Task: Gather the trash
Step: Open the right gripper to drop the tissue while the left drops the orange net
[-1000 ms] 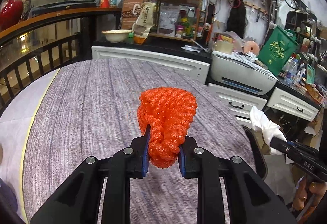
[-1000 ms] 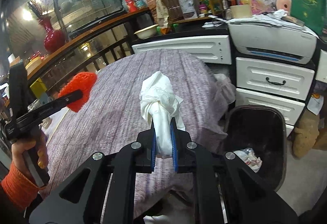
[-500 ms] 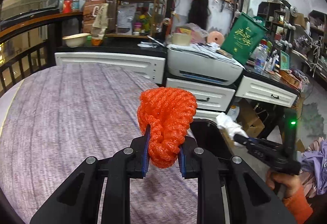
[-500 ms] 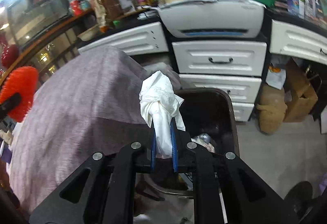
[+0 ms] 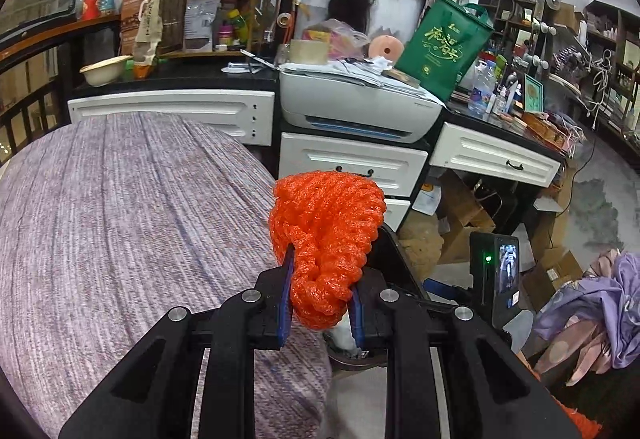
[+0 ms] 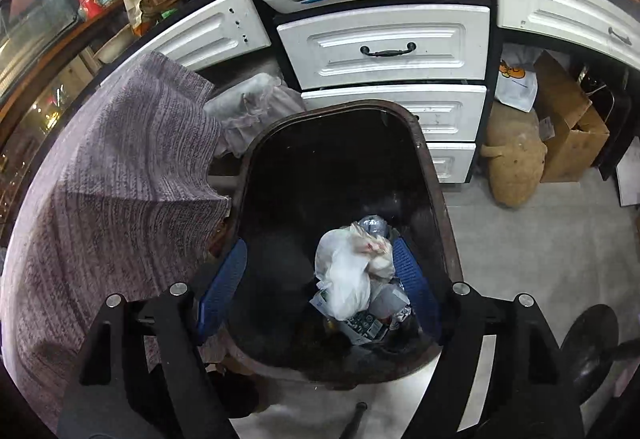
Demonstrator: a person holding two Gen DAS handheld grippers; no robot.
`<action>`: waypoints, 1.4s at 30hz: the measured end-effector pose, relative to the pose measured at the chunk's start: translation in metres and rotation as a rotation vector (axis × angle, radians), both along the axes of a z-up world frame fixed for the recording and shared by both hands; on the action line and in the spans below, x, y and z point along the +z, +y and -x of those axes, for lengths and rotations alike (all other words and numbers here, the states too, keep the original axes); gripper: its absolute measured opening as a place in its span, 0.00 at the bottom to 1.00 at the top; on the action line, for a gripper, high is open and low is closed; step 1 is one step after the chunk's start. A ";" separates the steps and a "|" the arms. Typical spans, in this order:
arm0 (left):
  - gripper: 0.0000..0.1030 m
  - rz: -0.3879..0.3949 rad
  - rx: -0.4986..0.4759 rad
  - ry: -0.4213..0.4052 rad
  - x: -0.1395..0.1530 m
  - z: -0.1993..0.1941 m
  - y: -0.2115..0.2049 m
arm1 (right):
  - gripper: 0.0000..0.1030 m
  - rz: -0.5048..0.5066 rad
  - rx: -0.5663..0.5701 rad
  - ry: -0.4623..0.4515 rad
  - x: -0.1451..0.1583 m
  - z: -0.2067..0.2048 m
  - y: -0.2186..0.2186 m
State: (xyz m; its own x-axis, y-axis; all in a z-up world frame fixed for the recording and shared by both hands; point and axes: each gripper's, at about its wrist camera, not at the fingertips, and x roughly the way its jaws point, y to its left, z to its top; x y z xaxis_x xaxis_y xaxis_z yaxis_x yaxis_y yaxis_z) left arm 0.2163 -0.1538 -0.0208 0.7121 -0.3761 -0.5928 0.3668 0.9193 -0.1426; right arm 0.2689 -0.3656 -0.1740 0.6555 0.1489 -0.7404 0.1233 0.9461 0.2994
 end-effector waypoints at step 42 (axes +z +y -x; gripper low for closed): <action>0.95 -0.092 -0.211 0.143 -0.059 -0.018 -0.104 | 0.84 0.086 -0.278 -0.201 0.077 0.106 -0.083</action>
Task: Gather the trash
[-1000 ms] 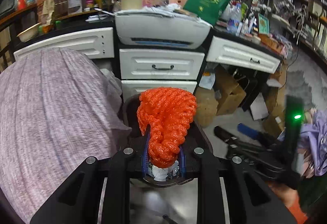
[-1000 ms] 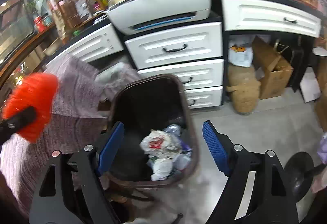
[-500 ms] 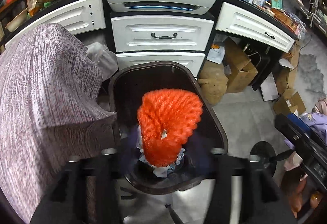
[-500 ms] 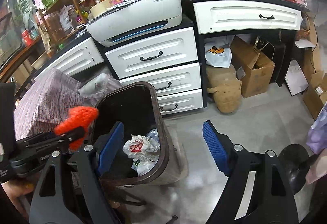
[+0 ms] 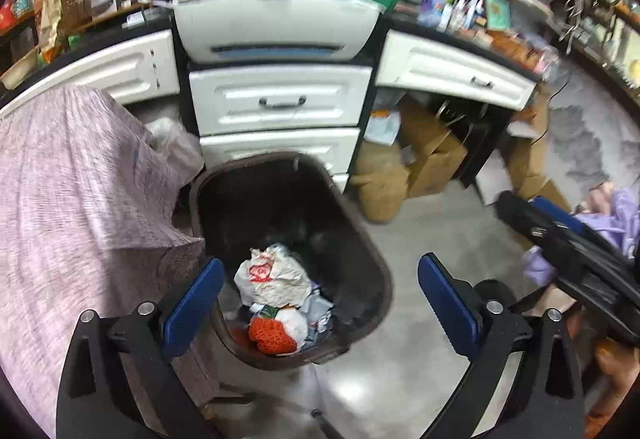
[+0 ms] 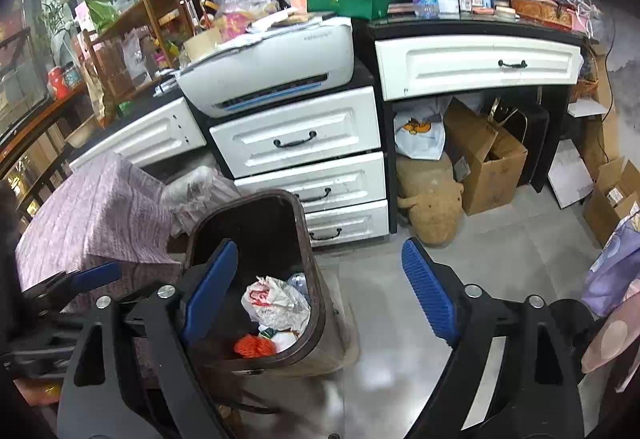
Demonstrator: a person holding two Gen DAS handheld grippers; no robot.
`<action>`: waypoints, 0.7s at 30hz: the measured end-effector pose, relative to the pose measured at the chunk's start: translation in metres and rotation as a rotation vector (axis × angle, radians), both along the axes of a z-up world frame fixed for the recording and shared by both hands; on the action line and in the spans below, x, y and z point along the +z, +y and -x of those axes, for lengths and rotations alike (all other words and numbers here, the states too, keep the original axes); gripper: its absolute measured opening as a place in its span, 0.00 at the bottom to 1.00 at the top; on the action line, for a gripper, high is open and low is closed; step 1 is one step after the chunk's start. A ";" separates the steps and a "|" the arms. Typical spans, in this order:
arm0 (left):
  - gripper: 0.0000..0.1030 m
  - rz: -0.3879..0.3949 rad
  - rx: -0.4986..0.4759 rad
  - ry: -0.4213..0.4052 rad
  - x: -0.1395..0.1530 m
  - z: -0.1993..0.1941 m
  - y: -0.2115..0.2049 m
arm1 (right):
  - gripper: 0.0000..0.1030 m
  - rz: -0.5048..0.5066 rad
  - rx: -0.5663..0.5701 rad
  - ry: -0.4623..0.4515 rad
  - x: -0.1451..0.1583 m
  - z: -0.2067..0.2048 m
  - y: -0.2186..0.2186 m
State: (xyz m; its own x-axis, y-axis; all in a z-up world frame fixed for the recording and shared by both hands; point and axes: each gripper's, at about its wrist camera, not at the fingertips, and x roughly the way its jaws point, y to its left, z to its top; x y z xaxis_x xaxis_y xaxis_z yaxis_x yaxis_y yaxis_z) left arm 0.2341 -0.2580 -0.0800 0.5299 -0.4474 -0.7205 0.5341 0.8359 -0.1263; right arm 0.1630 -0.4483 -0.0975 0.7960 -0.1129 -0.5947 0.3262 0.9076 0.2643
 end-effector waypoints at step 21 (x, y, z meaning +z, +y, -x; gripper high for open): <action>0.95 -0.044 0.275 -0.356 0.069 0.136 0.167 | 0.94 0.068 0.159 -0.235 0.076 0.075 0.153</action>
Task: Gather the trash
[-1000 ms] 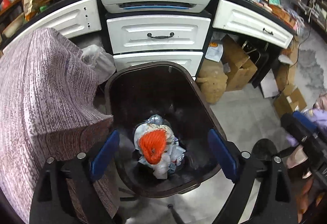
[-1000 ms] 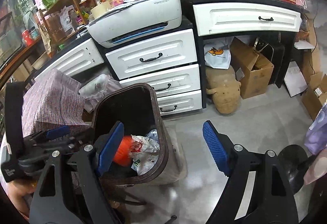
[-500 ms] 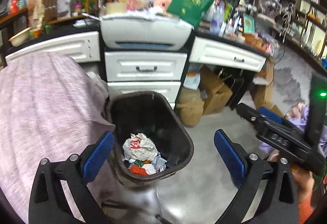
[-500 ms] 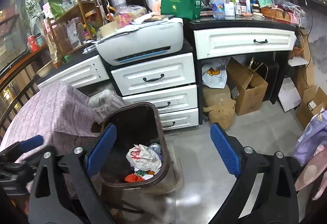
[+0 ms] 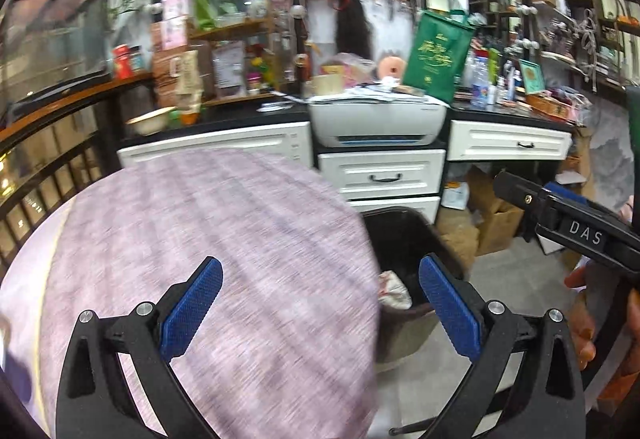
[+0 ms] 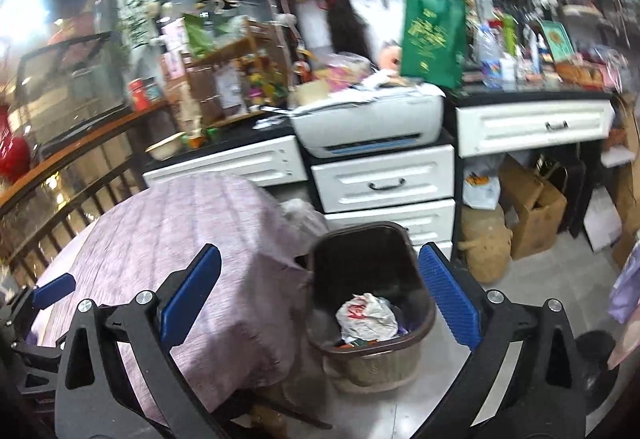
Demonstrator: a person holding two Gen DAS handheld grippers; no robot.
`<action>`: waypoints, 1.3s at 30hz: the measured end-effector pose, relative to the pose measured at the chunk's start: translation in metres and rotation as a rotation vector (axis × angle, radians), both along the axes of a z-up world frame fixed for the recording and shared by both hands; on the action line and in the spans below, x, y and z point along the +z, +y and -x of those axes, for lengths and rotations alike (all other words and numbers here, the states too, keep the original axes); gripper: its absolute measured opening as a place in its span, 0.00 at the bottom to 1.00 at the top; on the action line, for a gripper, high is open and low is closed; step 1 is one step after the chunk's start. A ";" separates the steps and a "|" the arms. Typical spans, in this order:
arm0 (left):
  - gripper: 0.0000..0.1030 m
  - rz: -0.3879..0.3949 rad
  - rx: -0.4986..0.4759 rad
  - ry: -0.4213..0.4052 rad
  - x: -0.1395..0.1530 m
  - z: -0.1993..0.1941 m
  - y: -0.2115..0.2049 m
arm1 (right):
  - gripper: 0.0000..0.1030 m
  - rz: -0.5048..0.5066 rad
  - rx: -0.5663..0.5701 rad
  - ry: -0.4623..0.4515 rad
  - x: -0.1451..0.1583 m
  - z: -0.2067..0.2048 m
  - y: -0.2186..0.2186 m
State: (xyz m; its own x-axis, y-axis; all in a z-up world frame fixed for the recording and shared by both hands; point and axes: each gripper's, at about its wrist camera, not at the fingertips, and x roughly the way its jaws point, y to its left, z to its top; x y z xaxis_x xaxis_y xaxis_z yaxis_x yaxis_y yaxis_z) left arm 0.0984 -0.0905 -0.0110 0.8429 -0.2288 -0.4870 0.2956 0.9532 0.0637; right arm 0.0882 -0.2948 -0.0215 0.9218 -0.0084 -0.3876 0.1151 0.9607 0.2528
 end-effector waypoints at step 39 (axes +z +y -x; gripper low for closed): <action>0.95 0.124 0.330 -0.149 0.012 0.095 0.098 | 0.94 0.200 0.138 -0.218 0.000 0.100 0.094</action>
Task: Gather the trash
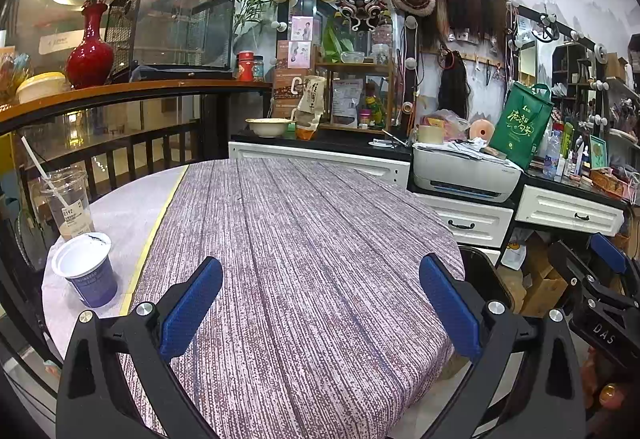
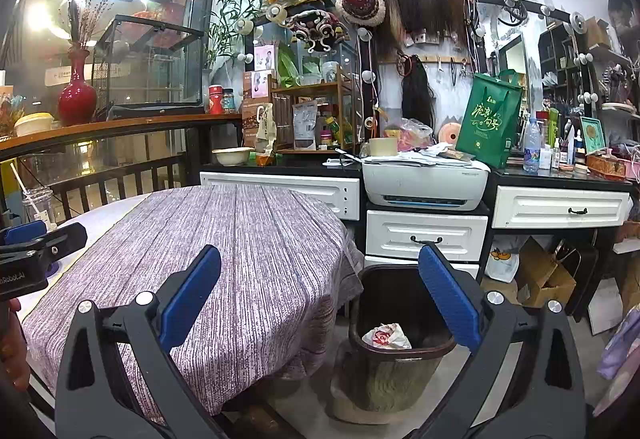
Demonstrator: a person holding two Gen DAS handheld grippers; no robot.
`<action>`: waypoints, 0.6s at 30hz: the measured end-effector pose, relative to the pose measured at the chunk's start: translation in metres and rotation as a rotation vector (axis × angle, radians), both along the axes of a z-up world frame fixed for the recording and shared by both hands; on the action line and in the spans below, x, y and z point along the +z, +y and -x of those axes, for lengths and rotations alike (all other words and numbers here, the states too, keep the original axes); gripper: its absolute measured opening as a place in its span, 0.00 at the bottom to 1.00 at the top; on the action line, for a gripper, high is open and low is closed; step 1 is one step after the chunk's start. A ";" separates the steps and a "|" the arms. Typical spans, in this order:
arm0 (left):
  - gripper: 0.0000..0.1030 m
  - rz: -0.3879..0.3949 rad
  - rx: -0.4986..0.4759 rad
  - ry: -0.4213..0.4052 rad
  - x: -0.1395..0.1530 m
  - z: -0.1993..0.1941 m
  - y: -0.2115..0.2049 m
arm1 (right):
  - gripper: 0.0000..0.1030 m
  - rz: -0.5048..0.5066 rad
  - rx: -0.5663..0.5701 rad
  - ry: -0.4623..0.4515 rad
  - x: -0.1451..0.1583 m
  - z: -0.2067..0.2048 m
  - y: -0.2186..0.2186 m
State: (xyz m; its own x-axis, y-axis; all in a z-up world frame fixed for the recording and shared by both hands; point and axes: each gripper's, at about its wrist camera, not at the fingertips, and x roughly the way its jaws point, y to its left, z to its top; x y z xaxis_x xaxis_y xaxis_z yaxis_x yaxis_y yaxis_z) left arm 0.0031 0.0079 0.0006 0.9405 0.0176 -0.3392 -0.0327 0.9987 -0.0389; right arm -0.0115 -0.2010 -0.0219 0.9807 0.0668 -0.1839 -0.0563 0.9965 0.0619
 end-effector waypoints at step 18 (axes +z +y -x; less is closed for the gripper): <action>0.95 0.008 0.002 0.010 0.001 -0.001 0.004 | 0.95 -0.010 -0.012 0.009 -0.001 -0.003 -0.003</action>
